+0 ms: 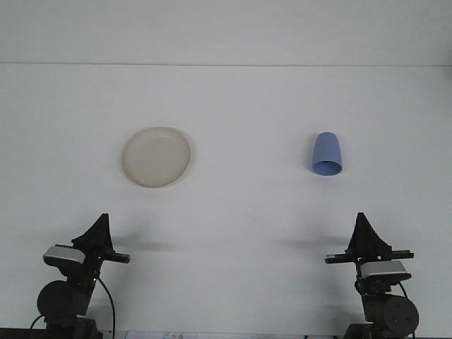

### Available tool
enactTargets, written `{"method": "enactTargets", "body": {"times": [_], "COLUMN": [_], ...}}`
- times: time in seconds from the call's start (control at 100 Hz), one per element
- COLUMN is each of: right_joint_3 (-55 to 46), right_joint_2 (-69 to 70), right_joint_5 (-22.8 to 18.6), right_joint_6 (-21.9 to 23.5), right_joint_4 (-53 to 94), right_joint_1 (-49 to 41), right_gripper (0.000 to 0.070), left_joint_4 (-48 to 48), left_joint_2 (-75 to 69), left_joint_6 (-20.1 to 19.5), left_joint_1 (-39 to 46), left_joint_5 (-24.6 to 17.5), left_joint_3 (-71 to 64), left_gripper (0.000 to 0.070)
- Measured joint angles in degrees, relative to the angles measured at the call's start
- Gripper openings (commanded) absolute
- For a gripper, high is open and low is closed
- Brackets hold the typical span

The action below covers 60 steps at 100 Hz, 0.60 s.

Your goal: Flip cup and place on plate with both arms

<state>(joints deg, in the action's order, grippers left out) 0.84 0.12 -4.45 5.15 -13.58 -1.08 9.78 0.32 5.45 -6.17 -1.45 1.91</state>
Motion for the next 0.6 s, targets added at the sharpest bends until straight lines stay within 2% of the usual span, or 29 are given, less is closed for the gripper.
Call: {"method": "enactTargets", "body": {"times": [0.14, 0.31, 0.6], "right_joint_3": [2.4, 12.8, 34.0], "right_joint_2": [0.0, 4.5, 26.6], "right_joint_5": [0.0, 0.2, 0.2], "right_joint_6": [2.0, 2.8, 2.6], "right_joint_4": [5.6, 19.1, 38.7], "right_joint_1": [0.0, 0.0, 0.0], "right_gripper": [0.0000, 0.0000, 0.0000], "left_joint_4": [0.0, 0.0, 0.0], "left_joint_2": [0.0, 0.0, 0.0], "left_joint_6": [0.0, 0.0, 0.0], "left_joint_1": [0.0, 0.0, 0.0], "left_joint_5": [0.0, 0.0, 0.0], "left_joint_3": [0.0, 0.0, 0.0], "left_gripper": [0.0012, 0.0012, 0.0012]}}
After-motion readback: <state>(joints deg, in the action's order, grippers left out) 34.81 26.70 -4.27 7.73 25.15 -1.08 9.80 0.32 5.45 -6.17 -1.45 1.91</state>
